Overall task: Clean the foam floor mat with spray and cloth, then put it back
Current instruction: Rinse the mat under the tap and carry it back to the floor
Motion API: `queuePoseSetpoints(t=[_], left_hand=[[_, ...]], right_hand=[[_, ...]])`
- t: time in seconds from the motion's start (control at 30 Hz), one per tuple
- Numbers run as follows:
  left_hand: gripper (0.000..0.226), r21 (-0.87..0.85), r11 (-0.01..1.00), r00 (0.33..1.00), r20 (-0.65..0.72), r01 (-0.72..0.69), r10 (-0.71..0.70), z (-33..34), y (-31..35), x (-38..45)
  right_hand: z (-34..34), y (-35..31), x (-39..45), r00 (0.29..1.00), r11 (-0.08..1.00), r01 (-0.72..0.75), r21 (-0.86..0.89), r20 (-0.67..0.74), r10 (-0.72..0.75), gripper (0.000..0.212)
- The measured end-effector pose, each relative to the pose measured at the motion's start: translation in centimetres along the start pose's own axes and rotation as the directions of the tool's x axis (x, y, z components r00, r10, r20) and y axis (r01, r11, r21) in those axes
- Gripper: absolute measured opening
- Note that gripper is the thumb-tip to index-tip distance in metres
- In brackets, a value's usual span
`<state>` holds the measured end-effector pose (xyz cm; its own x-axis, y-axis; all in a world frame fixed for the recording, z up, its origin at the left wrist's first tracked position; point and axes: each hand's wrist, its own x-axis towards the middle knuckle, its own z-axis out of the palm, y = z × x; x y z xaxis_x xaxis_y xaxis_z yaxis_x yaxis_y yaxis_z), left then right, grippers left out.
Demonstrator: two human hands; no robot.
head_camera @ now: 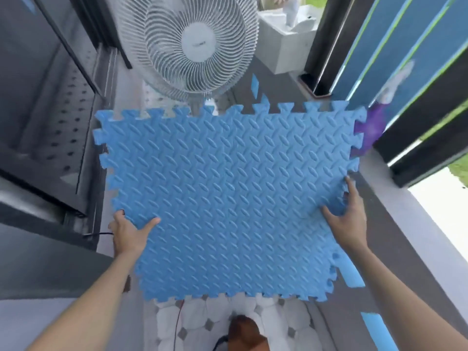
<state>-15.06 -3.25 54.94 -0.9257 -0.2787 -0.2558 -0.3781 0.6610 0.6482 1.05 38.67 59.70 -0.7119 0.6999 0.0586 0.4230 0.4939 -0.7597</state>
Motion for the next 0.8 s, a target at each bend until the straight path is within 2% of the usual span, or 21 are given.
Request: queuePoseSetpoints(t=[0.23, 0.5, 0.67, 0.8], left_hand=[[0.093, 0.086, 0.991, 0.994, -0.048, 0.105, -0.101, 12.1, -9.8, 7.8], [0.085, 0.136, 0.964, 0.968, 0.070, 0.230, -0.241, 30.0, -26.7, 13.8], [0.069, 0.276, 0.952, 0.954, 0.222, 0.136, -0.200, 38.6, -34.1, 18.0], [0.079, 0.344, 0.927, 0.921, 0.293, 0.148, -0.256, 43.7, -38.1, 20.3]], right_hand=[[15.5, 12.2, 4.9, 0.982, 0.993, -0.071, -0.089, 0.170, 0.085, 0.091], [33.7, 32.5, 6.0, 0.940, 0.961, -0.090, -0.263, 0.297, 0.169, 0.089], [41.9, 43.7, 6.8, 0.914, 0.937, -0.004, -0.349, 0.379, 0.145, 0.078], [46.6, 49.5, 7.8, 0.894, 0.916, -0.036, -0.399, 0.396, 0.208, 0.073]])
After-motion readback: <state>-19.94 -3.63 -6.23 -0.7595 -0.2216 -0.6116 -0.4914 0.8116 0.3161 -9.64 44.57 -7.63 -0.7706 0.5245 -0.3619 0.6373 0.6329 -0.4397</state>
